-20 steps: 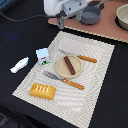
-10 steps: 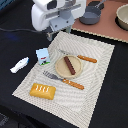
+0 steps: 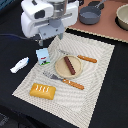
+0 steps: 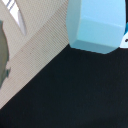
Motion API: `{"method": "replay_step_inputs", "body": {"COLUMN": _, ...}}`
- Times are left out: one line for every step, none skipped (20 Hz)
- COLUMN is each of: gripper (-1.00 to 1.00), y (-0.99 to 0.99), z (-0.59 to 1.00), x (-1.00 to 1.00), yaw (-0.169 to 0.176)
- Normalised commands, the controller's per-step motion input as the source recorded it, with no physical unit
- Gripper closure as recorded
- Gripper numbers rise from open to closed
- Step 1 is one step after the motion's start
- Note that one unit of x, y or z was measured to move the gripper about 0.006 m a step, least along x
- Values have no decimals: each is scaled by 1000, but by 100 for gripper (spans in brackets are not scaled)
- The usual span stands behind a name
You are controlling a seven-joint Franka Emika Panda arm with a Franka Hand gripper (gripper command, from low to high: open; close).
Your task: Interact with the objects in diverse but meaningful ways.
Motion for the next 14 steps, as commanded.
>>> {"method": "replay_step_inputs", "body": {"gripper": -100, "y": -43, "z": -377, "x": -677, "yaw": -12}}
{"method": "replay_step_inputs", "body": {"gripper": -100, "y": 0, "z": -357, "x": -623, "yaw": 0}}
{"method": "replay_step_inputs", "body": {"gripper": -100, "y": 0, "z": -340, "x": -506, "yaw": 0}}
{"method": "replay_step_inputs", "body": {"gripper": -100, "y": 29, "z": -354, "x": -489, "yaw": 0}}
{"method": "replay_step_inputs", "body": {"gripper": -100, "y": 3, "z": -366, "x": -497, "yaw": 0}}
{"method": "replay_step_inputs", "body": {"gripper": -100, "y": 0, "z": -380, "x": -497, "yaw": 0}}
{"method": "replay_step_inputs", "body": {"gripper": -100, "y": 0, "z": -383, "x": -486, "yaw": 0}}
{"method": "replay_step_inputs", "body": {"gripper": -100, "y": 0, "z": -403, "x": -480, "yaw": 0}}
{"method": "replay_step_inputs", "body": {"gripper": -100, "y": -11, "z": -403, "x": -474, "yaw": 0}}
{"method": "replay_step_inputs", "body": {"gripper": -100, "y": -6, "z": -391, "x": -446, "yaw": 0}}
{"method": "replay_step_inputs", "body": {"gripper": -100, "y": -17, "z": -380, "x": -437, "yaw": 0}}
{"method": "replay_step_inputs", "body": {"gripper": -100, "y": -14, "z": -366, "x": -411, "yaw": 0}}
{"method": "replay_step_inputs", "body": {"gripper": -100, "y": -43, "z": -357, "x": -369, "yaw": 0}}
{"method": "replay_step_inputs", "body": {"gripper": -100, "y": -74, "z": -334, "x": -331, "yaw": 0}}
